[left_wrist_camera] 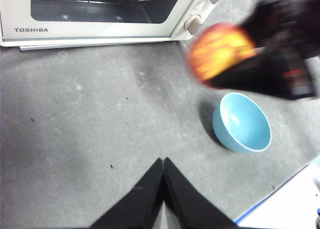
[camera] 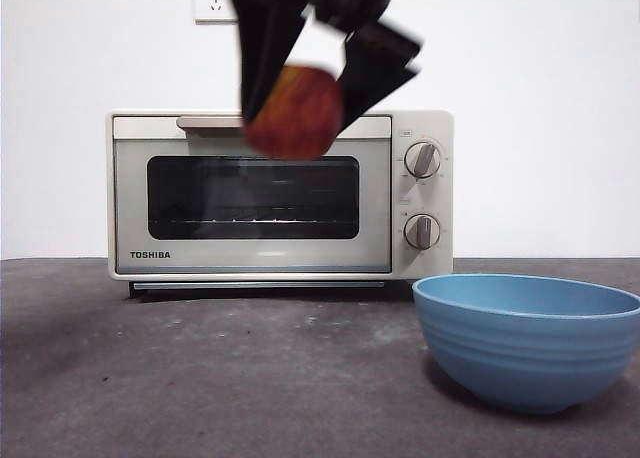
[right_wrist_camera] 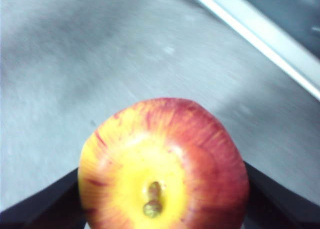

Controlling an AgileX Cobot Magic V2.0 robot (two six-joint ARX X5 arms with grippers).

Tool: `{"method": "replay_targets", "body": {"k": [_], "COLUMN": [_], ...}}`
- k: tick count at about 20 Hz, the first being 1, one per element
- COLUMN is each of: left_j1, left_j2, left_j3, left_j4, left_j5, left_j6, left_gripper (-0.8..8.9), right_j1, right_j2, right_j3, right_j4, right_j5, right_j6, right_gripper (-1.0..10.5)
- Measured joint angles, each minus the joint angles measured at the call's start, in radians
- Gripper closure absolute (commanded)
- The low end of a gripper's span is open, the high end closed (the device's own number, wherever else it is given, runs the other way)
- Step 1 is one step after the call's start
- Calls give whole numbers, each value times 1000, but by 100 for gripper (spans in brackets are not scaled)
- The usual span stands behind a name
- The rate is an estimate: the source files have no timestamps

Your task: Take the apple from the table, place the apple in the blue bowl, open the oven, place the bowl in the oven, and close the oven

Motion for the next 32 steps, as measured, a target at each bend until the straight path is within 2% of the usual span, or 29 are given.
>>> {"method": "replay_targets", "body": {"k": [5, 9, 13, 18, 24, 32], "left_j1": [0, 0, 0, 0, 0, 0], "left_j2": [0, 0, 7, 12, 12, 12], "left_j3": [0, 0, 0, 0, 0, 0], "left_j4": [19, 19, 19, 19, 19, 19], "left_j5": [0, 0, 0, 0, 0, 0], "left_j6": [0, 0, 0, 0, 0, 0], "left_gripper": [806, 806, 806, 806, 806, 806], "right_j1": [-5, -30, -67, -78, -95, -95], "right_j2": [-220, -369, -465, -443, -381, -341], "right_j3": [-114, -365, -599, -792, -841, -840], "right_j4": [-39, 1, 167, 370, 440, 449], "right_j5": [101, 130, 129, 103, 76, 77], "right_j6": [0, 0, 24, 66, 76, 79], "right_gripper": [629, 629, 628, 628, 584, 538]}}
